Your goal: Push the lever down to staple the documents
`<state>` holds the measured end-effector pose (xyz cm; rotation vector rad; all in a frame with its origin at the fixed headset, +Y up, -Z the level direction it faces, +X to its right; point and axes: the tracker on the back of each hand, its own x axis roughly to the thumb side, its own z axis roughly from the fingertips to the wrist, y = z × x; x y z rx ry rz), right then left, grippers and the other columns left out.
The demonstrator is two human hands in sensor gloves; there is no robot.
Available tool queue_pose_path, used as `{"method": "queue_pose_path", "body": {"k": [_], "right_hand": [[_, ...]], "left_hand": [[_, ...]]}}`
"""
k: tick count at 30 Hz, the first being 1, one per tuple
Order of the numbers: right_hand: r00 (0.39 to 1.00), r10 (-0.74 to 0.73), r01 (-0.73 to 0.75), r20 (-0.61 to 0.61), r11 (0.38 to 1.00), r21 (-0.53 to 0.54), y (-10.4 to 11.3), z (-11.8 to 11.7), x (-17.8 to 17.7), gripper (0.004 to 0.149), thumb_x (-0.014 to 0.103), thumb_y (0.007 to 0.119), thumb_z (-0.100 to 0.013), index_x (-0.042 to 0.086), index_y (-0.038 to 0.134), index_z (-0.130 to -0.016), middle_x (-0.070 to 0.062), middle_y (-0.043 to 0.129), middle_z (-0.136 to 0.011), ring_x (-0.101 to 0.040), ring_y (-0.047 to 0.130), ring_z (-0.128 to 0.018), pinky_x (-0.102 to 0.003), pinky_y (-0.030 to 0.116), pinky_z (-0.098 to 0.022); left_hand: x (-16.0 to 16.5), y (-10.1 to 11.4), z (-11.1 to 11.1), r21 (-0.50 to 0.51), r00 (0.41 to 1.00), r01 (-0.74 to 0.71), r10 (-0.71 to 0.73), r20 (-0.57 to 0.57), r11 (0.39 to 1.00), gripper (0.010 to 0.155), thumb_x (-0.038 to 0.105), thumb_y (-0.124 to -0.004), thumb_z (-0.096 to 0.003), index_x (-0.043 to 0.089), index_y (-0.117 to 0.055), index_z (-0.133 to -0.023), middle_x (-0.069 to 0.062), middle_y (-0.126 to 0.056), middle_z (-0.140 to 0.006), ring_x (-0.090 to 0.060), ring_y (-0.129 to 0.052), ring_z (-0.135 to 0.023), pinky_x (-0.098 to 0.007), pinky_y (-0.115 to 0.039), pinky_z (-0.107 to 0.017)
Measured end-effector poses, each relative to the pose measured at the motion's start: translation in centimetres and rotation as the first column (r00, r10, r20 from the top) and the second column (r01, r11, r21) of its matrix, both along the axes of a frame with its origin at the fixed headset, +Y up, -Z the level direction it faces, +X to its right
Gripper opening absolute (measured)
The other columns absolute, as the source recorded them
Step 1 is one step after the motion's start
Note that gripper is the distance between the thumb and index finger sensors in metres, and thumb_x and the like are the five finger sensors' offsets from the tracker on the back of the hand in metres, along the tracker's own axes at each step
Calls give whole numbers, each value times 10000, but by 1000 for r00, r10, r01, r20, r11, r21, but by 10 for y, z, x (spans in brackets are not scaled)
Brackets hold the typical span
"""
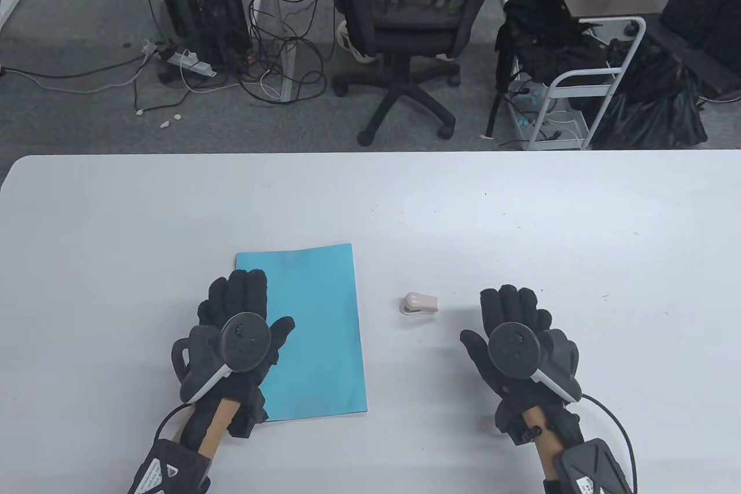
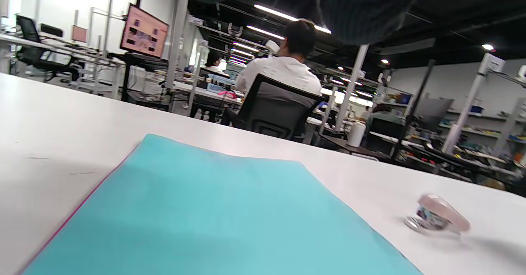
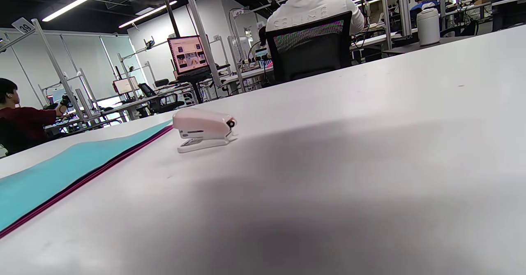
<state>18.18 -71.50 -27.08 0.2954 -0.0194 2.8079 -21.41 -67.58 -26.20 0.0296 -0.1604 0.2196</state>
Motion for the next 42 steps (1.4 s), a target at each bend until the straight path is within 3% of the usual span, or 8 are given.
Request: {"method": "queue_pose_path", "body": {"k": [6,11,14,24,42], "right_hand": [[1000,3,-3,-2,1000,12,0,0,1,815,480,549,-571,-49,265,-1124,-422,208,-1097,-691,210,-971,-805,308,-640],[1000,28,-28,0,1000,12,-2,1,0,836,492,543,-570,-38,209,-1124,-416,147,-1094,-685,159,-966,-811,273,-632],[999,39,-39,3,999,6,-3,2,0,853,501,543,-569,-37,180,-1122,-414,124,-1090,-684,135,-962,-814,257,-627],[999,47,-47,12,999,-15,-6,2,1,867,513,544,-565,-34,165,-1121,-415,93,-1088,-686,119,-957,-818,245,-621],[999,42,-42,8,999,-26,-8,0,1,858,508,538,-564,-38,181,-1122,-425,94,-1084,-696,127,-951,-819,248,-622]], "left_hand": [[-3,-16,2,5,997,61,-62,35,998,945,540,-665,-558,56,-143,-1179,-352,-127,-1227,-699,-141,-1048,-826,-260,-660],[-6,-40,-5,-140,986,129,-112,125,982,1002,572,-620,-575,66,57,-1114,-381,99,-1152,-729,45,-970,-848,-155,-613],[-4,-44,-4,-132,978,171,-151,146,976,1017,587,-601,-576,72,116,-1082,-384,151,-1125,-730,85,-946,-850,-129,-599],[0,-40,4,-29,979,159,-154,133,987,1001,573,-620,-571,39,29,-1114,-405,52,-1156,-732,-6,-969,-853,-168,-601],[-4,-40,3,-33,988,130,-127,88,991,970,567,-629,-572,43,-43,-1141,-416,-59,-1179,-738,-53,-988,-854,-212,-609]]}}
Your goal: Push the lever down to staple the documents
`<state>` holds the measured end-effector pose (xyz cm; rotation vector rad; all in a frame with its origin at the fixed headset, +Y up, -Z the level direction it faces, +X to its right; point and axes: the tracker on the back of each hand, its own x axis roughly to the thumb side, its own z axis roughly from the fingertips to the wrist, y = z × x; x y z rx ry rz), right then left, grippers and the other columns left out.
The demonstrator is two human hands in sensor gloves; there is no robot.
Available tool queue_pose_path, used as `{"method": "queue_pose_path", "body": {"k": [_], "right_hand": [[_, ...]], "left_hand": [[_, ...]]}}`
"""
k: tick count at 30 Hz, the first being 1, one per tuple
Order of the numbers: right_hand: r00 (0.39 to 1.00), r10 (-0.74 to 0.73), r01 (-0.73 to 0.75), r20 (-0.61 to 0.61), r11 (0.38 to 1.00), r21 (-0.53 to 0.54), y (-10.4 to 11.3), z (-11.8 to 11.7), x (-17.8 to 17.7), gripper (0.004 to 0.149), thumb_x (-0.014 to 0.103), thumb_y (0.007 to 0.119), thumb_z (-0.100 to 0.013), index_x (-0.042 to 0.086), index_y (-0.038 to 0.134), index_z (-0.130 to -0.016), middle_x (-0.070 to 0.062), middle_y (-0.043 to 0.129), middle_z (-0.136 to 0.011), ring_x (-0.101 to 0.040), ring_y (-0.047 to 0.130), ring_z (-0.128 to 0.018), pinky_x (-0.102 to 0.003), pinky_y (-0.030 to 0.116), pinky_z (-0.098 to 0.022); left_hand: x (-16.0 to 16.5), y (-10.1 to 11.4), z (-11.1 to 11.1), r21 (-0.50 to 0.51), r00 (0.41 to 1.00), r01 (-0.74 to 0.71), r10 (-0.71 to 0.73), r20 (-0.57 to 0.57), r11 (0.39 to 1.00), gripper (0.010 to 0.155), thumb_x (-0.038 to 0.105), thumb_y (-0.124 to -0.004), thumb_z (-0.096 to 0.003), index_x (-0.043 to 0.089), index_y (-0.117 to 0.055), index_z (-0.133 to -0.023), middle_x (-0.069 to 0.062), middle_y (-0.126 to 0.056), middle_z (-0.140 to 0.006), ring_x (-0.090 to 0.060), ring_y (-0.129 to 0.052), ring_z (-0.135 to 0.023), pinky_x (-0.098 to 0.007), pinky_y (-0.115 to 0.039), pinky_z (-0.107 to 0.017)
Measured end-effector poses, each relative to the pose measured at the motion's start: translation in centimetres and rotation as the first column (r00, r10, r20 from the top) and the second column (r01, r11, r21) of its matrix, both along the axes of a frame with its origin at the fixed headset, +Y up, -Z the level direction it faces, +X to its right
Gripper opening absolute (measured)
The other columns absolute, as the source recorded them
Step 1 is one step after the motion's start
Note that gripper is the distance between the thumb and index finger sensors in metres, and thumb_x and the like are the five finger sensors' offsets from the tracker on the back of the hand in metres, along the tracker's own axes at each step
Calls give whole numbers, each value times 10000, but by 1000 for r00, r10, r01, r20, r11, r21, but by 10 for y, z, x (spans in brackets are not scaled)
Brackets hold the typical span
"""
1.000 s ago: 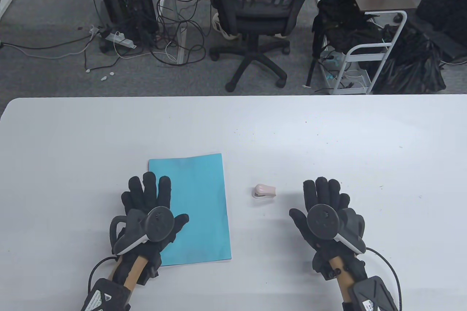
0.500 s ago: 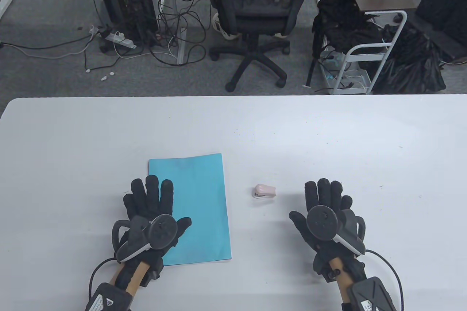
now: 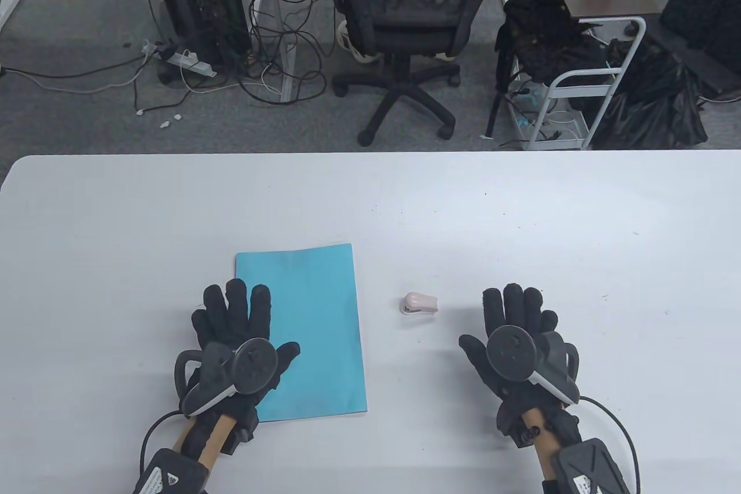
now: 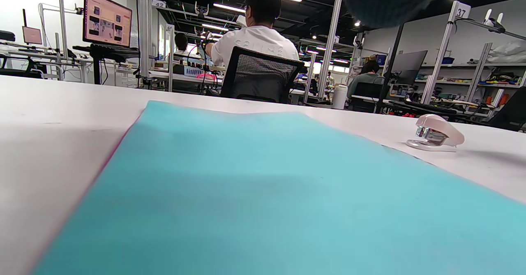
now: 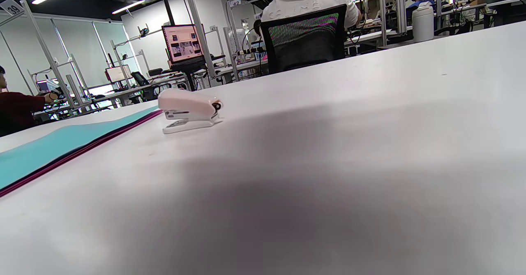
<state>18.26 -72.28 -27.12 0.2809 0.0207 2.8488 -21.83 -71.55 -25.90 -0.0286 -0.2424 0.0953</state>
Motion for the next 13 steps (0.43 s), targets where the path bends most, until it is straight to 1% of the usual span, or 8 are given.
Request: {"method": "queue_pose_path", "body": {"k": [8,13], "right_hand": [[1000,-6,6,5,1000,-2,0,-1,2,849,505,538,-565,-34,196,-1124,-428,107,-1083,-700,137,-951,-818,255,-623],[1000,-8,8,6,1000,-10,-1,0,1,842,504,539,-565,-26,205,-1127,-430,112,-1082,-702,142,-951,-818,256,-624]], "left_hand": [[-2,2,1,28,1000,-21,21,-6,999,968,563,-632,-572,33,-54,-1140,-412,-80,-1187,-737,-77,-998,-855,-227,-613],[-2,2,1,29,1000,-17,17,-8,999,967,563,-633,-573,33,-58,-1142,-413,-85,-1188,-737,-79,-999,-855,-229,-613]]}}
